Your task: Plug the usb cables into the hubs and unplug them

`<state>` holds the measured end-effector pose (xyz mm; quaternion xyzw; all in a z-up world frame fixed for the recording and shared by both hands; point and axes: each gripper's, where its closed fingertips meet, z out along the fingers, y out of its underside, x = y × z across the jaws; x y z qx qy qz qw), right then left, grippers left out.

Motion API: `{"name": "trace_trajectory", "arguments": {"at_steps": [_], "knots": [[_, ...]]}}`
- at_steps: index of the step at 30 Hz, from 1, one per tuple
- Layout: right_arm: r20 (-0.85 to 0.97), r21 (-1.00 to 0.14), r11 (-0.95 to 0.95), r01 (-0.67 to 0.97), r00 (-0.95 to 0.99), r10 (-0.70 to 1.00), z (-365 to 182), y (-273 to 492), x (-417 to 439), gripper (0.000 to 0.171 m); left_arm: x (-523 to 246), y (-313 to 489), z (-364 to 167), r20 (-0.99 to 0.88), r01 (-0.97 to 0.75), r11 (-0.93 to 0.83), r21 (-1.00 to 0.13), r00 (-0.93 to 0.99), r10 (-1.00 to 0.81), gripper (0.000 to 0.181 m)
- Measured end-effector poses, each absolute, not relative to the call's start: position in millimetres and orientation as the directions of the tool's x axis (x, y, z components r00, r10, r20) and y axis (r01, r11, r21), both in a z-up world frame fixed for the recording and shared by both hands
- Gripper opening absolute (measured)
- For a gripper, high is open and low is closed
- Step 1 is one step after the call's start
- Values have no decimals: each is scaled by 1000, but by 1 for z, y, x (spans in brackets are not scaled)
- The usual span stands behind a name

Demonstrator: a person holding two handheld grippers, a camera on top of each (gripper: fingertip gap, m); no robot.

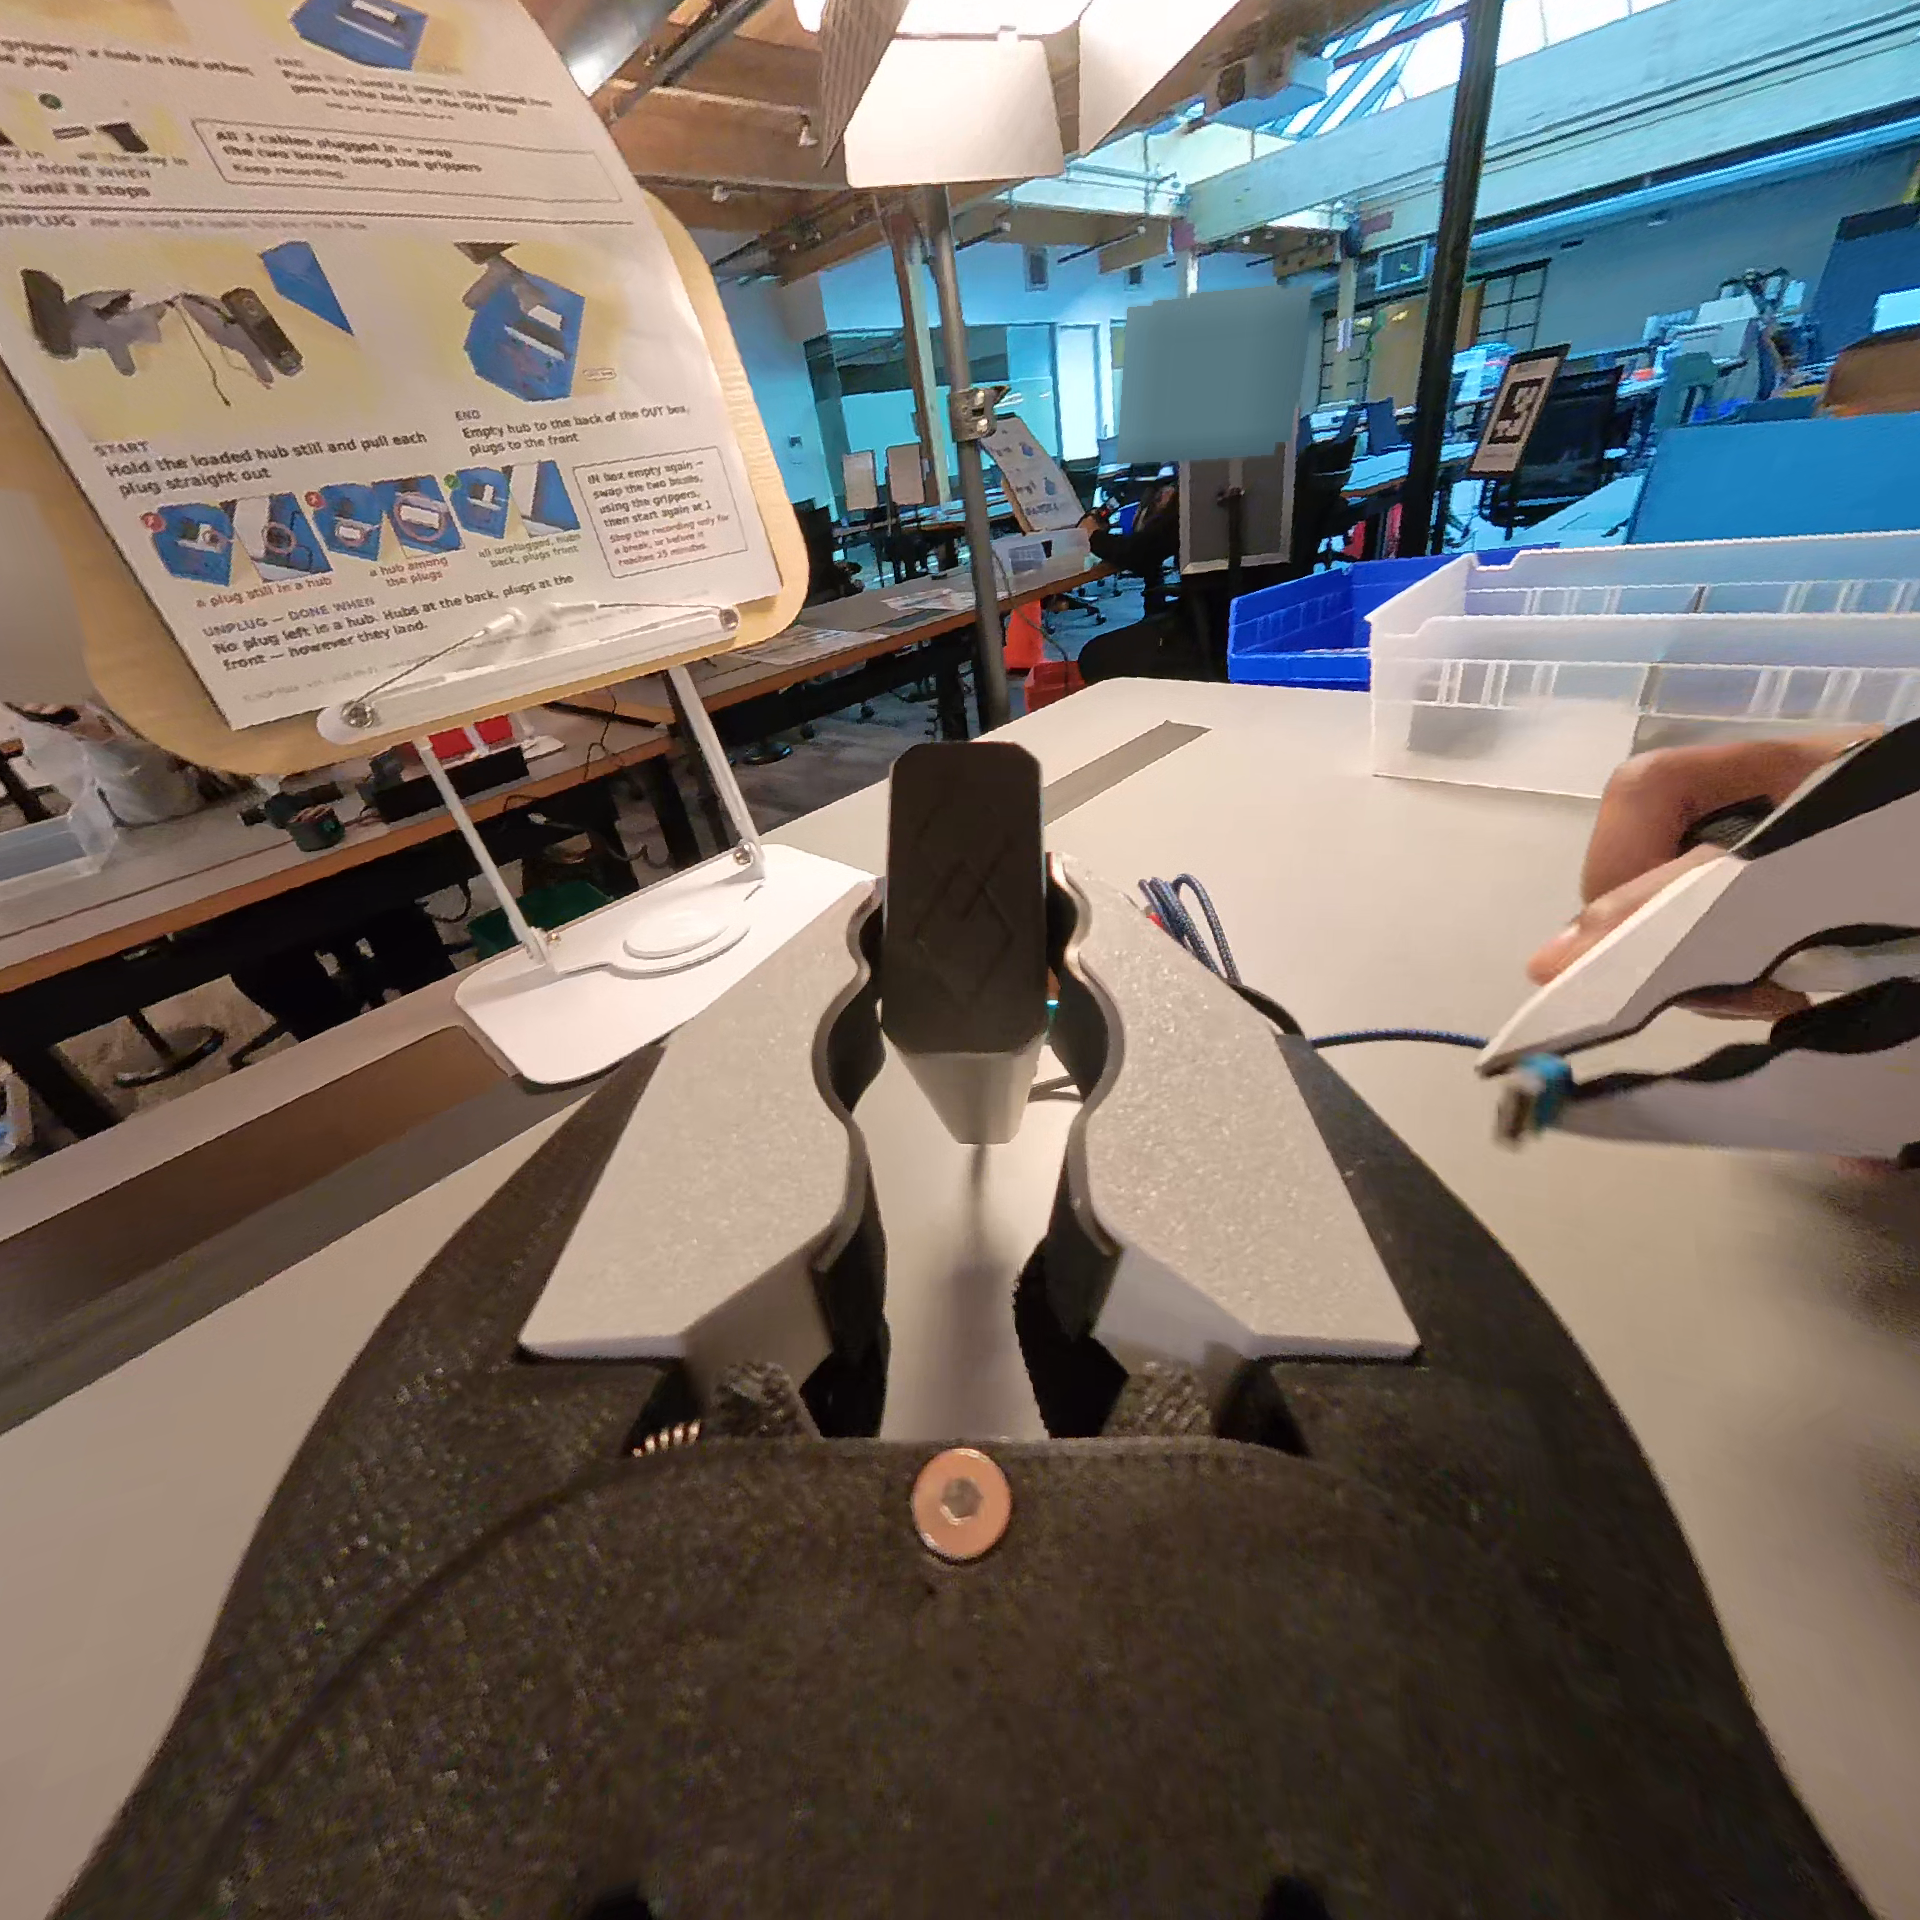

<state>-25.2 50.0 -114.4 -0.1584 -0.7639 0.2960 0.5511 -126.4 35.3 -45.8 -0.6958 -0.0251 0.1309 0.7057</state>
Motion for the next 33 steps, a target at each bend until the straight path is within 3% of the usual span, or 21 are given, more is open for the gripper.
{"name": "trace_trajectory", "arguments": {"at_steps": [1, 5, 10, 15, 21, 30, 33], "knots": [[734, -632, 771, -81, -383, 561, -121, 47, -23, 10, -125, 35, -45, -158, -162, 2, -987, 966, 205, 30], [636, -721, 685, -103, -491, 595, -117, 44, -12, 31, -115, 36, -44, -244, -247, 0, -969, 958, 151, 29], [479, -853, 508, -116, -561, 676, -90, 57, 2, 32, -106, 38, -44, -315, -316, -14, -949, 941, 122, 29], [354, -922, 387, -24, -459, 815, -80, 87, -18, 31, -87, 44, -45, -389, -388, -26, -921, 917, 84, 30], [381, -896, 437, 75, -375, 845, -101, 87, -42, 22, -61, 54, -44, -441, -441, -8, -898, 897, 45, 30], [316, -852, 420, 314, -331, 889, -148, 102, -65, 28, -31, 63, -44, -485, -485, 26, -874, 875, 13, 31], [412, -814, 496, 303, -301, 860, -150, 105, -67, 19, -34, 65, -47, -481, -482, 7, -876, 876, 30, 31]]}}
